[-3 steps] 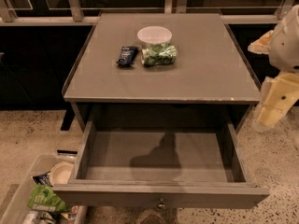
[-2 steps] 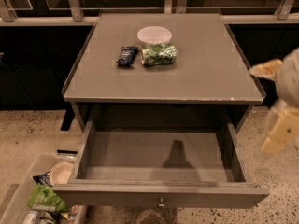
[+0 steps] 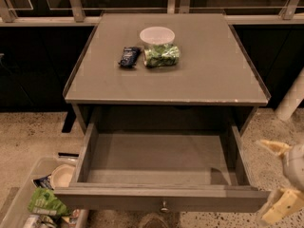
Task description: Close top drawer
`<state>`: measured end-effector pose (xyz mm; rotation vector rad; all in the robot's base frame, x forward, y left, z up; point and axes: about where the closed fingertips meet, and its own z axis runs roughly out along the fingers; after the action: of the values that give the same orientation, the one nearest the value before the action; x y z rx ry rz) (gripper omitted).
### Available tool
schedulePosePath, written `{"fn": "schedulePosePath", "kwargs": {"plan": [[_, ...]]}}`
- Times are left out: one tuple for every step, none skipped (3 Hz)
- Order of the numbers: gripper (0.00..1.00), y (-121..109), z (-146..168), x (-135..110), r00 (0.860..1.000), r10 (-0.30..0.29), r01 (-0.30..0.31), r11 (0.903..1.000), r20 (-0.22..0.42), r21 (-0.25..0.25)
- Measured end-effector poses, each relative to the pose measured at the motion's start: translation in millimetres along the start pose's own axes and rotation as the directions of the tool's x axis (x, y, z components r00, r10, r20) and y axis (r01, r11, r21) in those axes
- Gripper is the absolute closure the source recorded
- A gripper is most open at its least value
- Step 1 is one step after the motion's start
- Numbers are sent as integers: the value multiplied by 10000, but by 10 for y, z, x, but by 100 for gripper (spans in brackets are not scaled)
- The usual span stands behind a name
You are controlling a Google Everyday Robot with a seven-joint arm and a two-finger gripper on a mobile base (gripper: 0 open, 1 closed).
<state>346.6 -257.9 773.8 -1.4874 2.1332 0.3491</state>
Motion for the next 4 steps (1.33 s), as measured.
{"fn": "schedulePosePath", "kwargs": {"plan": [[0,369,475,432,9901,1021,-927,9910,967,-965],[0,857,576,510,9707,1761,-1502,9757,1633,-1593],[0,1335,328,449,9608,2332,-2150,9682,1500,-1280],[0,1621,300,318,9637,2393,-2216,9643,1183,-1452]]}}
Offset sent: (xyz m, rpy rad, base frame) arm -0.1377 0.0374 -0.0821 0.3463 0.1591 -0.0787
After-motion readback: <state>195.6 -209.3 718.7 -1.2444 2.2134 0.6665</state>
